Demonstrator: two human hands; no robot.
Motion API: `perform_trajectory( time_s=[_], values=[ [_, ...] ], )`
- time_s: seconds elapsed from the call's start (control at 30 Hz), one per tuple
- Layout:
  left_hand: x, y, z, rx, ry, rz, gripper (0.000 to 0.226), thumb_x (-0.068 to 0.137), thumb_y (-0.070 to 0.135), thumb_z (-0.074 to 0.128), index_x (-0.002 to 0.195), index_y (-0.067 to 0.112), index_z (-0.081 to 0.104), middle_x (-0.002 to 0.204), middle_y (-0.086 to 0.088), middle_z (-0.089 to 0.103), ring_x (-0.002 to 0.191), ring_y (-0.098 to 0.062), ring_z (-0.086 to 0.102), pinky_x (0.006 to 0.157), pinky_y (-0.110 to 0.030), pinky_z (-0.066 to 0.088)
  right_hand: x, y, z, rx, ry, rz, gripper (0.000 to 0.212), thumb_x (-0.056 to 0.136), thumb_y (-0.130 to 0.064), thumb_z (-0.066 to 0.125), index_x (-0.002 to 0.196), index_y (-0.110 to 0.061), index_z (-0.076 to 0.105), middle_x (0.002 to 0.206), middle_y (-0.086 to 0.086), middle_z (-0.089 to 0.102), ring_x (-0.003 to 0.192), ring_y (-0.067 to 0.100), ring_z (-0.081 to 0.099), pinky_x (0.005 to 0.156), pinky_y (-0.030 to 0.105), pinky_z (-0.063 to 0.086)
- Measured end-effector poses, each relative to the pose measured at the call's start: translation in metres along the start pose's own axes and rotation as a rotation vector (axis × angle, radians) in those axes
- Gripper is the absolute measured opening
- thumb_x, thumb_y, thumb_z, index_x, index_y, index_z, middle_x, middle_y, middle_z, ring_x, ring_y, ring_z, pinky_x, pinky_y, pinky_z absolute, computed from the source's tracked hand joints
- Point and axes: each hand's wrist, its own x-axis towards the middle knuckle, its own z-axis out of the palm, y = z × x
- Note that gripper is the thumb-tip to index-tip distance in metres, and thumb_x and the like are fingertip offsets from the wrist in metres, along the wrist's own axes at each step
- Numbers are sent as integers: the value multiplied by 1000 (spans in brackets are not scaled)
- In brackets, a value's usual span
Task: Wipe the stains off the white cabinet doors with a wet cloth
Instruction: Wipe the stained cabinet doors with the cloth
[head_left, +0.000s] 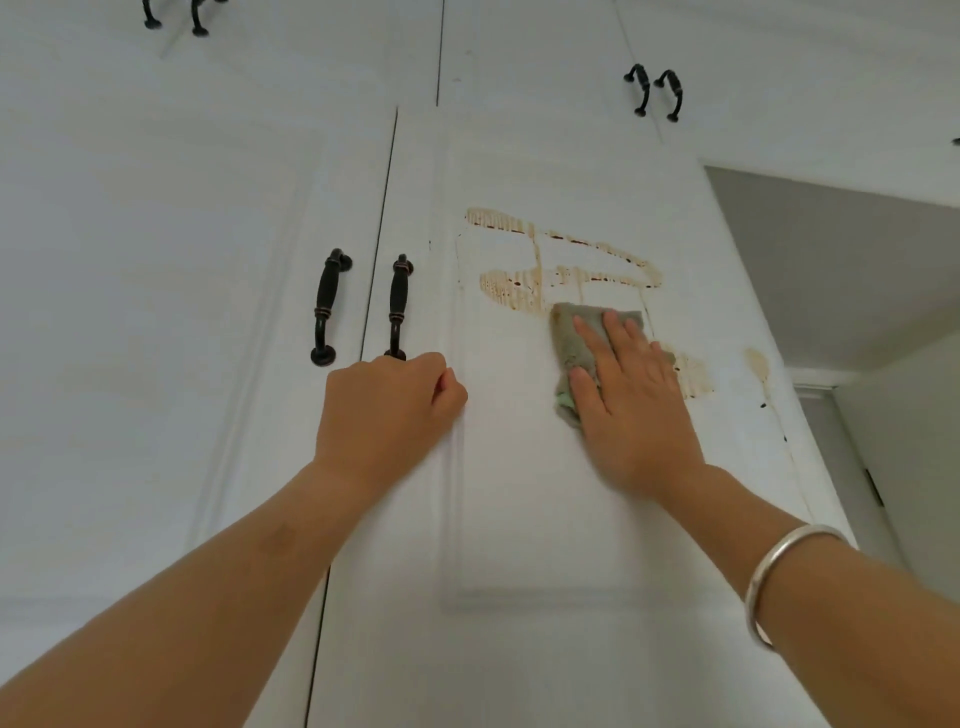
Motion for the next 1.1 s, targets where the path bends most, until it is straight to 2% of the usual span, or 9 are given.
perform_trajectory(
  time_s=[0.13,0.27,0.33,0.47,0.57,0.7,0.87,0.97,1.1],
  values=[
    [0,1,-1,-19,-36,-13,39,85,24,45,52,19,23,42,4,26,40,-15,20,44,-23,17,2,8,-1,-11,23,130,65,92,-49,9,155,-29,7,163,1,1,150,16,-5,121,38,-6],
    [2,-3,-3,-73,-56,-13,42,88,25,44,54,19,21,45,3,25,43,-14,20,45,-25,17,14,-15,9,-62,19,291,59,100,-44,13,155,-28,-1,163,1,-5,149,19,-12,120,42,-10],
    [2,-3,-3,-72,-40,0,40,86,26,41,54,19,19,45,3,22,42,-14,18,44,-24,16,13,-32,13,-63,17,207,60,98,-46,9,155,-30,-2,163,-1,-6,149,17,-13,120,40,-12],
    [2,-6,-2,-62,-26,23,39,84,29,39,53,22,17,42,4,20,38,-15,20,43,-22,15,-7,-52,15,-25,-31,-142,66,90,-52,1,153,-36,1,163,-8,-3,148,9,-14,119,34,-15],
    [2,-6,-3,-43,-26,33,40,84,29,41,52,22,17,41,6,19,37,-13,20,43,-21,15,-16,-43,12,11,-74,-215,61,93,-54,6,153,-41,4,162,-14,-3,147,4,-15,118,31,-16],
    [3,-4,-7,-35,-49,47,39,81,25,41,53,23,15,41,6,16,37,-14,17,43,-20,16,-19,-12,6,29,-2,-31,65,89,-56,3,152,-41,6,162,-10,0,148,8,-10,119,31,-13],
    [2,1,-10,-26,-93,39,38,81,25,41,53,22,15,41,6,16,38,-14,16,43,-21,17,-24,44,-13,5,31,233,67,91,-55,5,154,-34,6,163,-1,3,150,18,-2,122,42,1],
    [2,1,-8,-47,-103,34,43,86,23,45,53,21,19,42,5,20,39,-13,18,44,-23,18,-18,54,-15,-53,14,336,62,97,-47,7,155,-25,3,163,3,4,150,20,-1,121,42,-3],
    [5,0,-9,-93,-120,-10,45,89,21,50,54,18,22,44,3,23,42,-14,21,45,-26,19,-1,39,-14,-58,-21,410,57,103,-42,13,155,-27,-5,163,2,-6,149,21,-9,120,45,-7]
  ],
)
